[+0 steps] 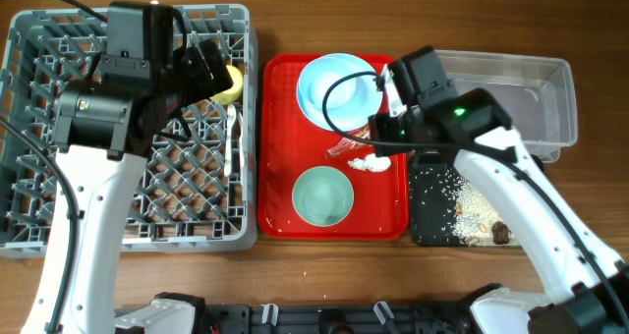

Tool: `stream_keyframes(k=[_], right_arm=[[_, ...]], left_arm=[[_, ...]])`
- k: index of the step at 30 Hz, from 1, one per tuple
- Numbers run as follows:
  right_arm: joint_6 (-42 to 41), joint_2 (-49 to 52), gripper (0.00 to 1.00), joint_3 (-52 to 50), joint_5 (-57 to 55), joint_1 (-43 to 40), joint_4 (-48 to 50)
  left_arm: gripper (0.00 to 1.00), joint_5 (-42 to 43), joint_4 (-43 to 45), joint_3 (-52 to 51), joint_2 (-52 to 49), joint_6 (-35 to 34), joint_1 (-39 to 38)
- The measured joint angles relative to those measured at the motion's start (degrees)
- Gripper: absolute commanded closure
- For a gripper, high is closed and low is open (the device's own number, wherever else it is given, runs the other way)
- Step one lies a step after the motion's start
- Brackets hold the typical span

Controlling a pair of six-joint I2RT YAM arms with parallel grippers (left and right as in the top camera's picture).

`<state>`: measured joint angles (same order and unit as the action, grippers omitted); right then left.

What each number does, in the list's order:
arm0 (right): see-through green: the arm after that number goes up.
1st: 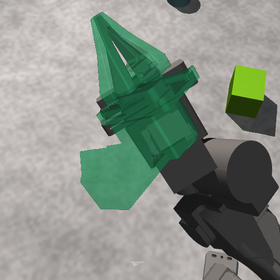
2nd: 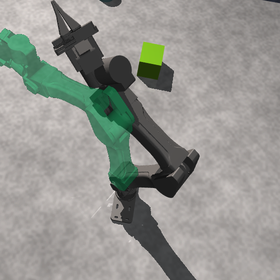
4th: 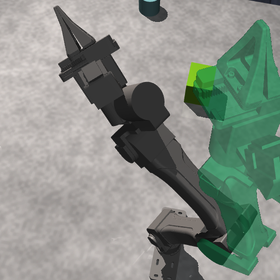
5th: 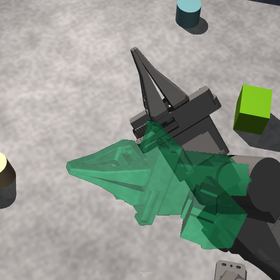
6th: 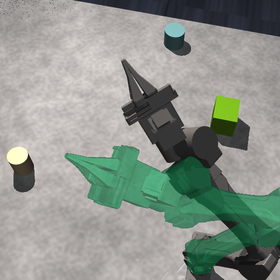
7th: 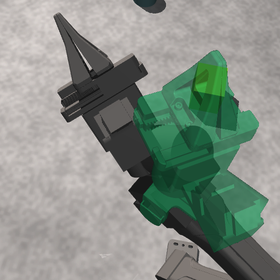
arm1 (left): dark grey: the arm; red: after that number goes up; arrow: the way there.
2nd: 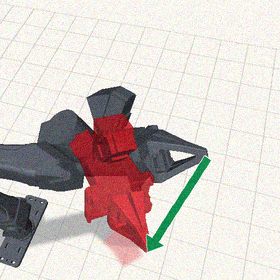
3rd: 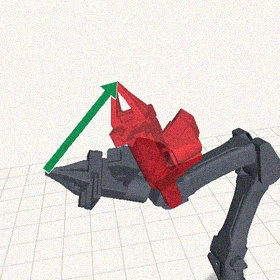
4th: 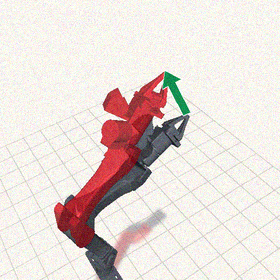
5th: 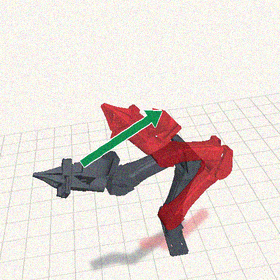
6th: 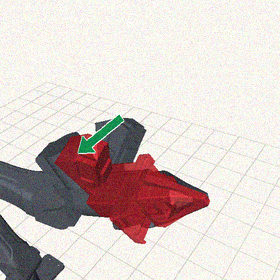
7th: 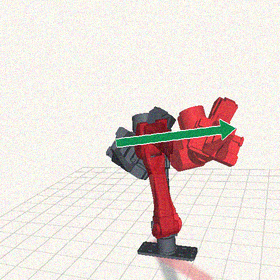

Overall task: Sort waste into correct bins and load items into the dishwasher rack
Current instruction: 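Move the right gripper to the red tray and grasp the white tissue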

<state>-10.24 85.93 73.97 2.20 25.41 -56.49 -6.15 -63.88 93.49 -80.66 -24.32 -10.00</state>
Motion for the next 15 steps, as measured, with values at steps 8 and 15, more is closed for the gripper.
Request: stream_keyframes(k=[8, 15], right_arm=[[1.2, 13.1, 0.40, -11.7, 1.0, 1.3, 16.8], [2.6, 18.1, 0.96, -8.6, 0.3, 1.3, 11.2]], left_arm=[[0.00, 0.0, 0.0, 0.0, 0.0, 0.0, 0.0], [0.00, 0.0, 0.0, 0.0, 0.0, 0.0, 0.0]])
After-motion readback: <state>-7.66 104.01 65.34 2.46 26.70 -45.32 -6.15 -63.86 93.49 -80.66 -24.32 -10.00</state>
